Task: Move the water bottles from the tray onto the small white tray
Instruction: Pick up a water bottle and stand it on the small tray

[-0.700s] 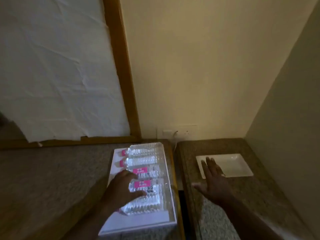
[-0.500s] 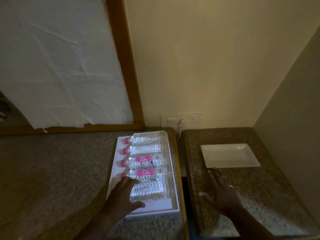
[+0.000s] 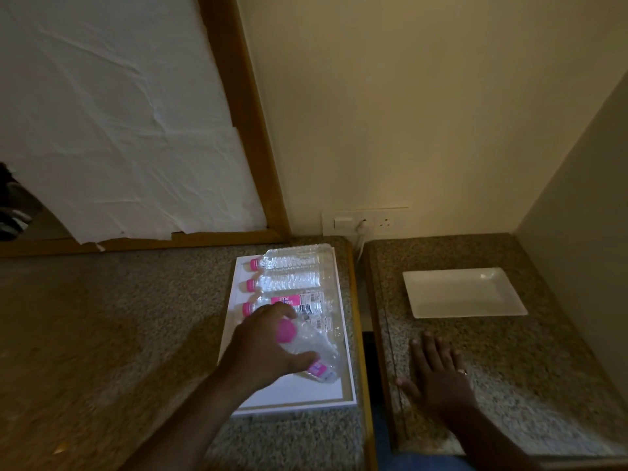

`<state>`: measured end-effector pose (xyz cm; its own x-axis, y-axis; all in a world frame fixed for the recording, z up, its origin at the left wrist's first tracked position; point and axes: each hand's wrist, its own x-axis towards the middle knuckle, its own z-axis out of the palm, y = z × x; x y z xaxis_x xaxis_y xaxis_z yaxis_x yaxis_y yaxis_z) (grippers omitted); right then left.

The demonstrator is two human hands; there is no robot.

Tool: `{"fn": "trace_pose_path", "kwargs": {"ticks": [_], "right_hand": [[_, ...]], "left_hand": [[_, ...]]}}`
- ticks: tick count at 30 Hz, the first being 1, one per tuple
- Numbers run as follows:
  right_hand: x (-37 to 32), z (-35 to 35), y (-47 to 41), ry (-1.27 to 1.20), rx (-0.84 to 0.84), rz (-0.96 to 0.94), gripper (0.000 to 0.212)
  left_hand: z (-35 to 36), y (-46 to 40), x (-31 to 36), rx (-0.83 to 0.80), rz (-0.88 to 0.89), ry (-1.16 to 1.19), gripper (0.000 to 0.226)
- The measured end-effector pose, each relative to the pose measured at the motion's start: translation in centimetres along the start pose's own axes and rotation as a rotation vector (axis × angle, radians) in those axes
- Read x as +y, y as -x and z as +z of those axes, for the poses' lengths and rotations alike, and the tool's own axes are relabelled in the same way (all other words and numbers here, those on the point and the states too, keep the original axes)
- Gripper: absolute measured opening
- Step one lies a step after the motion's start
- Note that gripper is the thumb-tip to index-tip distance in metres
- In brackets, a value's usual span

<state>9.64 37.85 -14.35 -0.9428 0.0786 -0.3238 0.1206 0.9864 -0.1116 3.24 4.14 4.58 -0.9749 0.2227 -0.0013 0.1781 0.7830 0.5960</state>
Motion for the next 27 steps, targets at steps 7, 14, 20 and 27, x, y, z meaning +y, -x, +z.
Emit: {"fn": "trace_pose_path", "kwargs": {"ticks": [7, 14, 20, 27], "right_hand": [[0.1, -0.1, 0.1, -0.024, 0.013, -0.024, 0.107], [0.6, -0.3, 0.6, -0.044, 0.036, -0.053, 0.098], [5.4, -0.7, 1.8, -0.107, 0.068, 0.119, 0.101], [13.8, -1.5, 1.9, -0.167, 0.136, 0.273, 0.112]], "left_hand": [[5.5, -0.6, 3.0, 0.024, 0.115, 0.354, 0.059], [5.0, -2.0, 2.8, -0.258, 0.131, 0.325, 0.090], [2.9, -4.2, 5.5, -0.256, 0.159, 0.156, 0.081], [7.2, -9.9, 15.7, -0.120, 0.200, 0.330, 0.068]]}}
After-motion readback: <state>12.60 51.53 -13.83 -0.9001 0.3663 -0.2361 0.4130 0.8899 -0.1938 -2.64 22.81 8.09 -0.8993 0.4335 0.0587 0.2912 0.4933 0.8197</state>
